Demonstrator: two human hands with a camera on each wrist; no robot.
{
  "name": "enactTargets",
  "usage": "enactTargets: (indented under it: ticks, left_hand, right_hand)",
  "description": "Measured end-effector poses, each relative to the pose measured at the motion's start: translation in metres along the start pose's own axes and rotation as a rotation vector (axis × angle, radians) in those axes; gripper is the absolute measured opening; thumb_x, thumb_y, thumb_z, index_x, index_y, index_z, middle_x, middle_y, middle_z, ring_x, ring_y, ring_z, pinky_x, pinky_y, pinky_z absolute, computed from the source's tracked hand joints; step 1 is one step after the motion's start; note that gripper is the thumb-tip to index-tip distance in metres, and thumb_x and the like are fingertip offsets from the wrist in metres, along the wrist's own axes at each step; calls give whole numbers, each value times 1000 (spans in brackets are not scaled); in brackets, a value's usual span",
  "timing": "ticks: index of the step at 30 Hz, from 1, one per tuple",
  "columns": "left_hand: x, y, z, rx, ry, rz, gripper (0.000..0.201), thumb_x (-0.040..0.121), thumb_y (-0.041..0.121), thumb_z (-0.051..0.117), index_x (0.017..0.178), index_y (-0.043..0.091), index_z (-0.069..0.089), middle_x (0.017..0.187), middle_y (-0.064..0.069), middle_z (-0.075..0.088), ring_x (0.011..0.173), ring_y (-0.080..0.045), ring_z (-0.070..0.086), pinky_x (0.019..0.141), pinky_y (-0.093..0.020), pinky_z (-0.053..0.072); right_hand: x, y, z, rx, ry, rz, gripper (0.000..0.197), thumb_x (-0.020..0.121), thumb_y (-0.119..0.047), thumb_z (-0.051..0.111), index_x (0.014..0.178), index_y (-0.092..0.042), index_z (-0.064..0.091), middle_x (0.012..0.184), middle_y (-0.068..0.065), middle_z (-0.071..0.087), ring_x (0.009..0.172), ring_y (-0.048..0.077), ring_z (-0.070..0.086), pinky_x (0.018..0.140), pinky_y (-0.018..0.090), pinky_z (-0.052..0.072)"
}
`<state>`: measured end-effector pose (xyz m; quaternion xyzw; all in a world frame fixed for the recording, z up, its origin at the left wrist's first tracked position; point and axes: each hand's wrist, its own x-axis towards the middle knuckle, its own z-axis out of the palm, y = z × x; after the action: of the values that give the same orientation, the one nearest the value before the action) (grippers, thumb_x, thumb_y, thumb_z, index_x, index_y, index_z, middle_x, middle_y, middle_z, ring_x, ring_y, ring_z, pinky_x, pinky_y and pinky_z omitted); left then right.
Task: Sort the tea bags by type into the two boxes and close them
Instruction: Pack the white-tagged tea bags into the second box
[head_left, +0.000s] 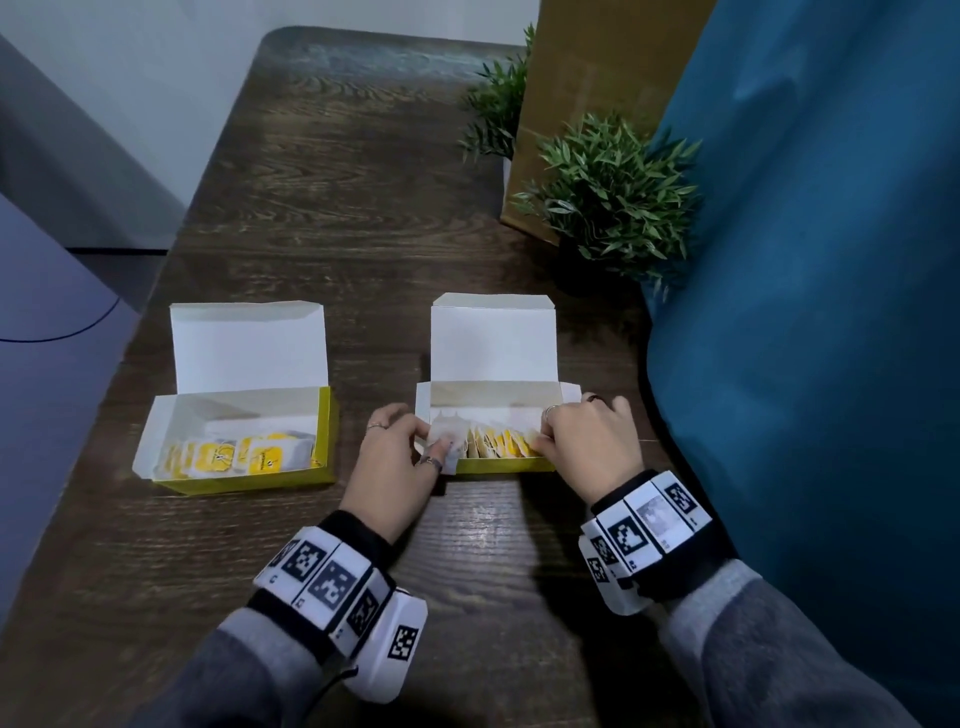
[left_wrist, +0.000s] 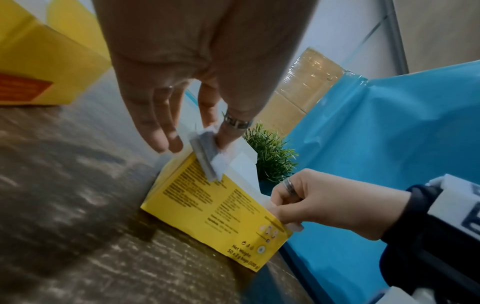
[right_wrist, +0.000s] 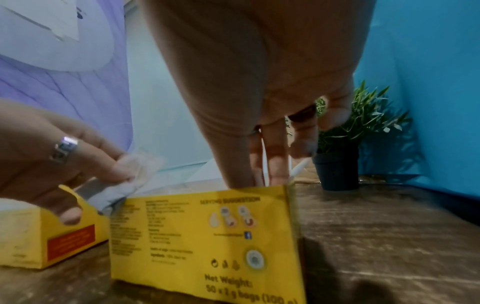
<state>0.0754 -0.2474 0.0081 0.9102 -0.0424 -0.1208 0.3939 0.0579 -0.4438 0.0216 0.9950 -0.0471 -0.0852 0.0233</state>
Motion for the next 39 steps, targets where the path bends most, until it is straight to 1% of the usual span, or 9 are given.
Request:
enactTargets:
  ticks: [3,8,11,13,16,20,24,34,39]
  left_hand:
    - [1,4,4,18,-2,-32,14,88,28,59,82,16,54,87,-2,52,78,-16,52,61,-17,26]
    - [2,4,3,35,-2,-52,16,88,29,59,82,15,57,84,-2,52,74,-11,47,62,-18,25]
    - [2,4,3,18,-25,-85,16,87,30,60,81,15,56,71,4,49,69,-10,46,58,-23,29]
    - [2,4,5,-22,-40,-103,16,87,28,60,78,16,55,64,8,47,61,-4,44,52,-19,29]
    - [2,5,7,-54,-46,-113,16,87,26,60,77,15,54,63,8,49,59,-3,44,51,-18,29]
    - [1,3,7,-75,-43,-95,16,87,23,60,75,15,53,66,6,49,60,-4,44,52,-19,29]
    - [2,3,8,-85,-52,-77,16,87,22,60,74,16,53,68,4,51,62,-6,45,53,-19,30]
    - [4,3,6,-75,-92,-61,21,87,23,60,69,22,50,72,2,55,66,-8,48,54,-20,33]
    - [3,5,7,-69,-85,-44,24,86,22,61,66,22,49,69,5,53,65,-7,47,55,-19,32]
  right_hand:
    - [0,0,-1,37,-66,23,27,91,-35,46,82,-20,67,91,3,69,104,24,54,90,41,27]
    - [2,1,3,12,-116,47,31,91,-31,42,72,-18,64,79,4,67,102,22,53,87,43,21]
    - [3,-5,0,-68,-165,30,33,91,-18,37,59,-14,45,63,0,52,89,25,51,87,44,17]
    - [3,-10,-3,-73,-195,27,28,89,-11,37,62,-15,38,67,-1,52,83,25,52,92,44,21]
    - [4,-15,-4,-33,-185,26,16,92,-14,37,77,-17,42,93,5,66,91,26,57,94,44,24]
    - [7,-14,-1,49,-265,26,19,91,-14,34,93,-16,53,96,6,68,78,25,52,91,44,25]
    - [10,-10,2,150,-242,56,30,90,-16,32,111,-17,54,96,5,69,88,26,60,92,43,25]
    - [11,-5,-8,173,-4,133,22,89,-20,46,104,-7,56,107,11,66,101,31,61,80,33,41]
    - [17,-10,-2,34,-91,99,28,91,-26,48,113,-9,55,116,11,60,111,30,54,87,37,40]
